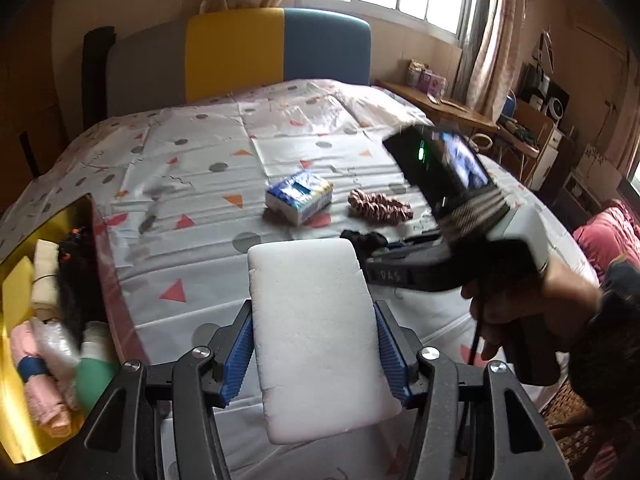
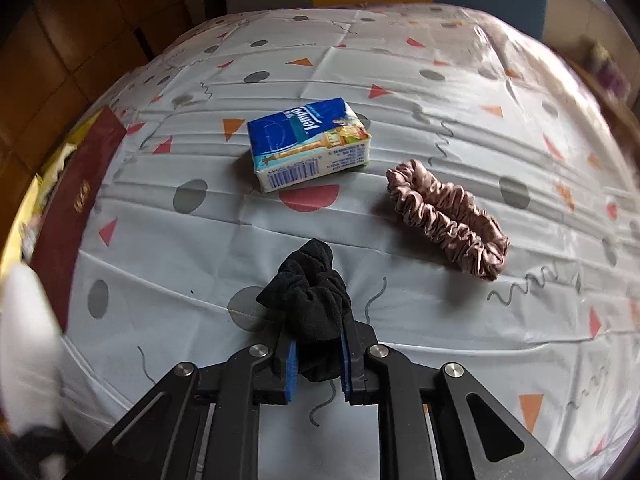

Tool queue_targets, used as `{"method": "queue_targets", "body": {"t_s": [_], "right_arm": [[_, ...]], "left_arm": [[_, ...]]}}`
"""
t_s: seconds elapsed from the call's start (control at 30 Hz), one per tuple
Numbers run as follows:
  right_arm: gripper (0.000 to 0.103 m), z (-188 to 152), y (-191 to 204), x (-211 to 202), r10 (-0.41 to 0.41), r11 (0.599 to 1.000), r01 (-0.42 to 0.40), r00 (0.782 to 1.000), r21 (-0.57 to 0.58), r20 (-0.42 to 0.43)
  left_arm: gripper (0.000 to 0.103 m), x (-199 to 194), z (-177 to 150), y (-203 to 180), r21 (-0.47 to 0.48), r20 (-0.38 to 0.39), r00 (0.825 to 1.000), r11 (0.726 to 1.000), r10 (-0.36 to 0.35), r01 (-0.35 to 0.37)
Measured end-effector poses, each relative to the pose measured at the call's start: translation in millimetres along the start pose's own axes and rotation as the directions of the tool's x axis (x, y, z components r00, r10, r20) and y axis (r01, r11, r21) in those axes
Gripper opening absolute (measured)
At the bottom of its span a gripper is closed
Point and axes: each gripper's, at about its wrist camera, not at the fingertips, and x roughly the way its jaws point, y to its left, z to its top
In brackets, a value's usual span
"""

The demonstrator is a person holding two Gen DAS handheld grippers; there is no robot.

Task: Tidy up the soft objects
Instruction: 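Carry the white block over the gold tray with the left tool while the right tool holds the scrunchie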

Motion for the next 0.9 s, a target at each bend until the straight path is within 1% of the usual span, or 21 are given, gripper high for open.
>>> {"method": "queue_targets", "body": {"t_s": [0.07, 0.2, 0.33, 0.43, 0.53, 0.8, 0.9], "right_arm": [[0.015, -1.0, 4.8, 0.2, -0.025, 0.999, 0.025, 1.0, -0.028, 0.007], [0.015, -2.5, 5.8, 0.2, -0.029, 0.998, 0.03, 0.999, -0.05, 0.017], [0.015, -2.6, 0.8, 0.1, -0.006, 1.0, 0.007, 1.0, -0.019, 0.018], [0.015, -3.7, 3.0, 0.3, -0.012, 1.0, 0.013, 1.0, -0.025, 0.024], [0.015, -4.8, -1.5, -0.6, 0.007, 1.0, -0.007, 1.0, 0.0, 0.023], [0.015, -5.3, -5.0, -1.5, 0.028, 0.999, -0.029, 0.999, 0.043, 0.027], [0.015, -5.5, -1.0, -1.8, 0.009, 1.0, -0.01, 1.0, 0.024, 0.029]], "left_arm": [[0.057, -7.6, 1.7, 4.0, -0.014, 0.012, 1.0, 1.0, 0.011, -0.011], [0.057, -23.9, 4.6, 14.6, -0.025, 0.042, 0.998, 0.998, 0.05, -0.049], [0.057, -39.9, 6.0, 28.0, -0.05, 0.074, 0.994, 0.996, 0.08, -0.077], [0.057, -51.7, 6.9, 36.8, -0.058, 0.096, 0.99, 0.993, 0.108, -0.102], [0.057, -60.8, 6.0, 49.3, -0.077, 0.114, 0.984, 0.988, 0.139, -0.131], [0.058, -74.9, -0.1, 82.1, -0.137, 0.124, 0.969, 0.971, 0.213, -0.196], [0.058, -80.4, -3.1, 93.7, -0.156, 0.127, 0.963, 0.964, 0.238, -0.217]]}}
